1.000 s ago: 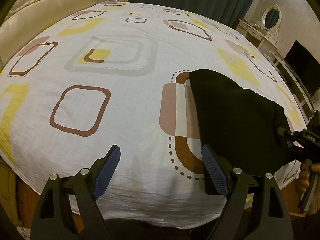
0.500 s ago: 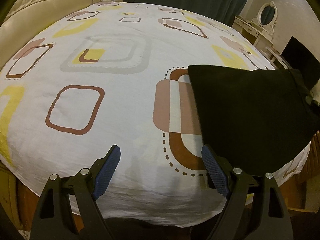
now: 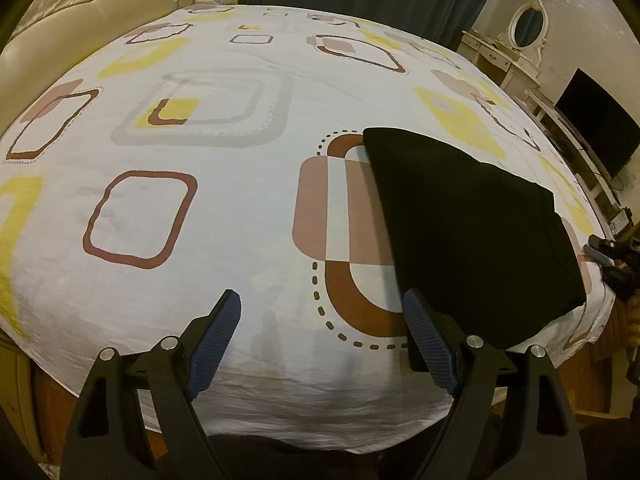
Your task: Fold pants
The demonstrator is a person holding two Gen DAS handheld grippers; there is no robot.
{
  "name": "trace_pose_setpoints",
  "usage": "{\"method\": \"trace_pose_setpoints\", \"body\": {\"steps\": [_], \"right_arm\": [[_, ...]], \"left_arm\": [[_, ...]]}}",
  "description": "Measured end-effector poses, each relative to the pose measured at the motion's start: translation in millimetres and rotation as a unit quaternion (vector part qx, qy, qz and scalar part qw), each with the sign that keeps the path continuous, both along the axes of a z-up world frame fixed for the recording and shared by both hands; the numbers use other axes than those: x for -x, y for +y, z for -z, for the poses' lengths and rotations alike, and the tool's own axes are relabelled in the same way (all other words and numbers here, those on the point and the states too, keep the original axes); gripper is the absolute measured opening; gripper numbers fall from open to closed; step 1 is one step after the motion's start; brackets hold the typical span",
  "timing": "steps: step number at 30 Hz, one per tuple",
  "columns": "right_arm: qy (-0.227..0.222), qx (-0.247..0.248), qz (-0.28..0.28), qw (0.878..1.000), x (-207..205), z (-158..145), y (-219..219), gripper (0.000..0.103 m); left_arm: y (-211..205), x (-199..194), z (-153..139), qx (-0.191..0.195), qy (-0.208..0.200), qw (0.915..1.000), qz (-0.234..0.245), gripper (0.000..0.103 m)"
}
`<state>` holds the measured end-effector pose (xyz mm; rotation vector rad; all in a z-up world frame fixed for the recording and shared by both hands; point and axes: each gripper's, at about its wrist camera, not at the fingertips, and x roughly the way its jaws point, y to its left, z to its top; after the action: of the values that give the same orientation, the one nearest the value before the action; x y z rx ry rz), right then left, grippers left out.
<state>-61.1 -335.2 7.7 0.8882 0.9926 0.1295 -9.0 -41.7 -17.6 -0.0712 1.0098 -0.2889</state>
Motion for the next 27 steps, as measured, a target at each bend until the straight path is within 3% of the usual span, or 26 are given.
{"method": "trace_pose_setpoints", "body": {"steps": [2,5,8,13,14,15,16,20,27], "right_arm": [[0.015,-0.026,-0.009,1.0,-6.8,15.7,3.9,0.036],[0.034,-0.014,-0.015,0.999,-17.2,30.2,8.6,0.039],[0.028,-0.035,-0.012,0.999,-22.9,37.5,11.0,0.049],[0.033,-0.073,-0.065,0.995,-36.4,44.0,35.0,0.048],[0.038,-0.065,-0.076,0.994,-38.4,44.8,39.8,0.046],[0.042,-0.047,-0.084,0.995,-41.3,44.3,46.3,0.035],[0.045,-0.026,-0.088,0.995,-44.3,43.7,52.1,0.016],[0.03,-0.007,-0.082,0.996,-44.6,31.9,55.9,0.014],[-0.04,0.017,-0.069,0.997,-26.2,-30.1,45.1,0.013]], "left_arm": [[-0.7,-0.1,1.1,0.001,0.004,1.0,0.001,0.082],[-0.7,-0.5,1.1,0.001,0.004,1.0,0.001,0.082],[-0.9,-0.6,1.5,0.001,0.005,1.0,0.001,0.082],[-1.8,-0.3,3.0,0.002,0.009,1.0,0.002,0.082],[-2.1,-0.4,3.4,0.002,0.01,0.9999,0.003,0.082],[-2.6,-0.2,3.7,0.001,0.01,0.9999,0.004,0.082],[-2.8,0.1,3.9,0.001,0.009,0.9999,0.004,0.082],[-1.7,-0.8,4.6,0.003,0.012,0.9999,0.003,0.082],[-1.1,-0.9,4.6,0.01,0.014,0.9999,0.004,0.082]]}}
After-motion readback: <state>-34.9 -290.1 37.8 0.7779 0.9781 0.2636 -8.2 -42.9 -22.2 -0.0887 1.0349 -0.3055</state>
